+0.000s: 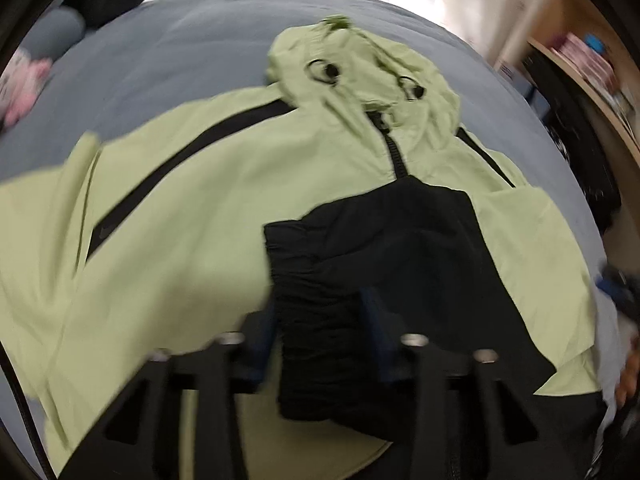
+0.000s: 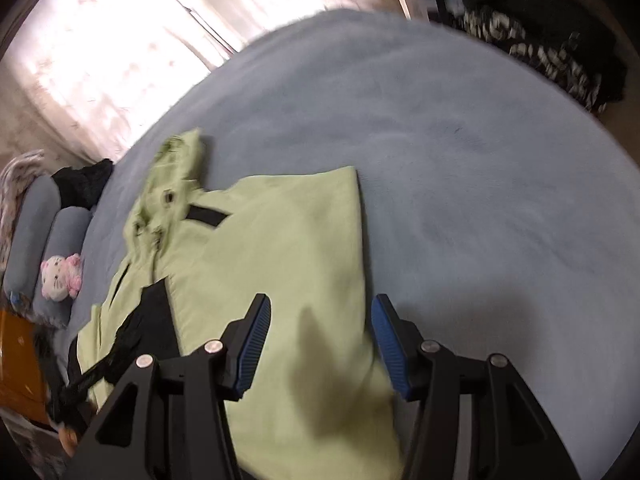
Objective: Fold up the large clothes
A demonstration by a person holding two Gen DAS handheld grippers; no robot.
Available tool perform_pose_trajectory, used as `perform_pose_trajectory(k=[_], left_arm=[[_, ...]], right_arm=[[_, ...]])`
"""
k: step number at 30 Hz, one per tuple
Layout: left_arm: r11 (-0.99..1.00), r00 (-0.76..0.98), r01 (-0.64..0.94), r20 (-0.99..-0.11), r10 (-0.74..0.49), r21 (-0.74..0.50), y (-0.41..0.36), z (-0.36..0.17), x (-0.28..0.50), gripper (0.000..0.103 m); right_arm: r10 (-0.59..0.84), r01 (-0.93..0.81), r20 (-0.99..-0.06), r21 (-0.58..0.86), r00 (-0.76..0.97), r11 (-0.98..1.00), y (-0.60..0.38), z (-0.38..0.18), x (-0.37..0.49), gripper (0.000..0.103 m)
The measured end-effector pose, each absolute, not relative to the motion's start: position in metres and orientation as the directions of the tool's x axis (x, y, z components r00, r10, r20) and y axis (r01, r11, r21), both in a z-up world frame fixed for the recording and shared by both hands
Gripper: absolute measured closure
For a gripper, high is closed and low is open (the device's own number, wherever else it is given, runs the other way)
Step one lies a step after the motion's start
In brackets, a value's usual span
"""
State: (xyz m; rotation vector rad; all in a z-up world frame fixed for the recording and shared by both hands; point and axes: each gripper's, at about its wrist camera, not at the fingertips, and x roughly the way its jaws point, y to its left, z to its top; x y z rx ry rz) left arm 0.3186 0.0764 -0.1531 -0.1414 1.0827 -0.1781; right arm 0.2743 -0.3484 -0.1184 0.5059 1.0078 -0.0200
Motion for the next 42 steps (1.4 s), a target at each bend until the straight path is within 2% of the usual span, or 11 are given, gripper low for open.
perform_pose_trajectory(k=[5, 12, 13, 14, 16, 20, 26, 30, 34, 35, 42], left_arm=[[0.978, 0.484, 0.064, -0.85, -0.206, -0.201, 0.081, -0.144, 0.334, 0.087], [0.977, 0.524, -0.002, -0.832, -0.183, -0.215, 0.11, -0.142, 0.331, 0.089], [0.977, 0.52, -0.001, -0.835, -0.18, -0.212, 0.112, -0.144, 0.33, 0.089], [0.978, 0.518, -0.001, -0.837, -0.178, -0.208, 0.112, -0.145, 0.33, 0.089], [0.98, 0.517, -0.001, -0.839, -0.168, -0.197, 0.11, -0.147, 0.331, 0.089], [0.977, 0.557, 0.013, -0.81, -0.182, -0.211, 0.102, -0.138, 0.333, 0.089], [0.985, 0.516, -0.03, -0.847, -0.129, -0.168, 0.096, -0.16, 0.341, 0.085], [0.971, 0.524, -0.053, -0.834, -0.173, -0.235, 0.109, -0.161, 0.337, 0.08], [0.964, 0.575, 0.008, -0.787, -0.222, -0.266, 0.115, -0.146, 0.324, 0.08], [0.96, 0.566, 0.014, -0.789, -0.238, -0.28, 0.118, -0.143, 0.321, 0.079], [0.954, 0.469, -0.017, -0.844, -0.258, -0.301, 0.119, -0.155, 0.316, 0.075]], right_arm=[[0.35, 0.293, -0.804, 0.524, 0.481, 0.8, -0.376, -0.16, 0.33, 0.05], [0.417, 0.286, -0.747, 0.61, 0.518, 0.739, -0.382, -0.17, 0.354, 0.051], [0.403, 0.256, -0.756, 0.584, 0.515, 0.77, -0.375, -0.167, 0.355, 0.058], [0.38, 0.231, -0.772, 0.548, 0.51, 0.804, -0.368, -0.164, 0.358, 0.079], [0.297, 0.197, -0.816, 0.44, 0.496, 0.876, -0.354, -0.158, 0.362, 0.099], [0.149, 0.163, -0.793, 0.299, 0.591, 0.94, -0.341, -0.128, 0.356, 0.101], [0.067, 0.194, -0.871, 0.182, 0.486, 0.964, -0.339, -0.153, 0.362, 0.097], [0.194, 0.242, -0.843, 0.352, 0.502, 0.904, -0.354, -0.135, 0.343, 0.093], [0.239, 0.239, -0.799, 0.426, 0.552, 0.872, -0.367, -0.108, 0.303, 0.056], [0.232, 0.239, -0.797, 0.421, 0.558, 0.875, -0.368, -0.105, 0.293, 0.052], [0.217, 0.196, -0.849, 0.346, 0.481, 0.918, -0.352, -0.129, 0.241, 0.052]])
